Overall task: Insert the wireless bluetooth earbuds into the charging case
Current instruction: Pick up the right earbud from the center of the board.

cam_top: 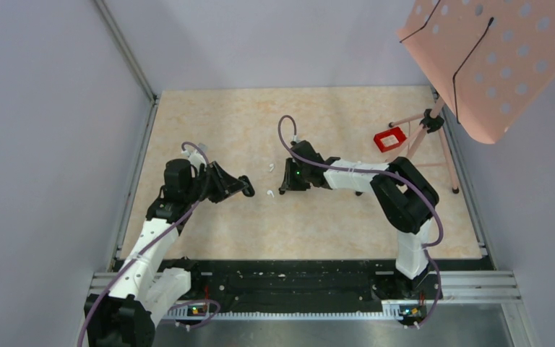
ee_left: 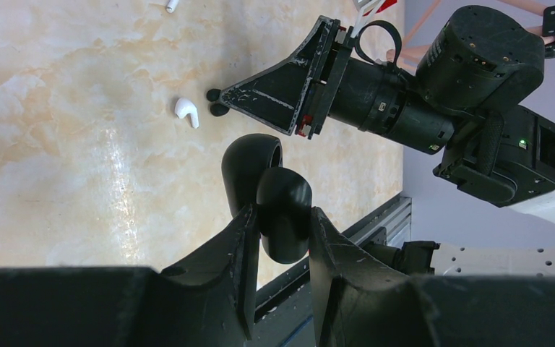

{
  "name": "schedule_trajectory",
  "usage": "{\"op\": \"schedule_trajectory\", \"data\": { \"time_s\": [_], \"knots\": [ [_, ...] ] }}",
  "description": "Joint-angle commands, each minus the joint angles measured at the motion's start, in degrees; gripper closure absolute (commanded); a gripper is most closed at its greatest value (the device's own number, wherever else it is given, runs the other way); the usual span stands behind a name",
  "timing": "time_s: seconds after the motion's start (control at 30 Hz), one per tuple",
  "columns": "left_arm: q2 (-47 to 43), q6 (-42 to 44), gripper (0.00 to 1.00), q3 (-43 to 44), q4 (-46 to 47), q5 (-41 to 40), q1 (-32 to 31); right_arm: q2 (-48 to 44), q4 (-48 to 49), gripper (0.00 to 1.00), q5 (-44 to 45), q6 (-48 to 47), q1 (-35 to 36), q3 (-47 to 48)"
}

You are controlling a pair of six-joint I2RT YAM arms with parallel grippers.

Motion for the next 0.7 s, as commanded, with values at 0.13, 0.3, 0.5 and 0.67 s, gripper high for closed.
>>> {"op": "schedule_trajectory", "data": {
  "time_s": [0.13, 0.3, 0.5, 0.67],
  "knots": [
    [-0.7, 1.0, 1.0, 1.2, 2.5, 0.8, 0.3, 2.0, -0.6, 0.75, -1.4, 0.1, 0.6, 1.8],
    [-1.0, 1.1, 1.0, 1.3, 2.4, 0.6, 0.3, 1.9, 0.5, 0.79, -2.8, 0.6, 0.5, 1.6],
    [-1.1, 1.2, 1.0, 1.2, 2.2, 0.6, 0.3, 1.8, 1.3, 0.87, -4.0, 1.1, 0.5, 2.2],
    [-1.2, 1.2, 1.0, 1.1, 2.1, 0.7, 0.3, 0.7, 1.1, 0.97, -3.9, 0.8, 0.5, 2.3]
  ]
}}
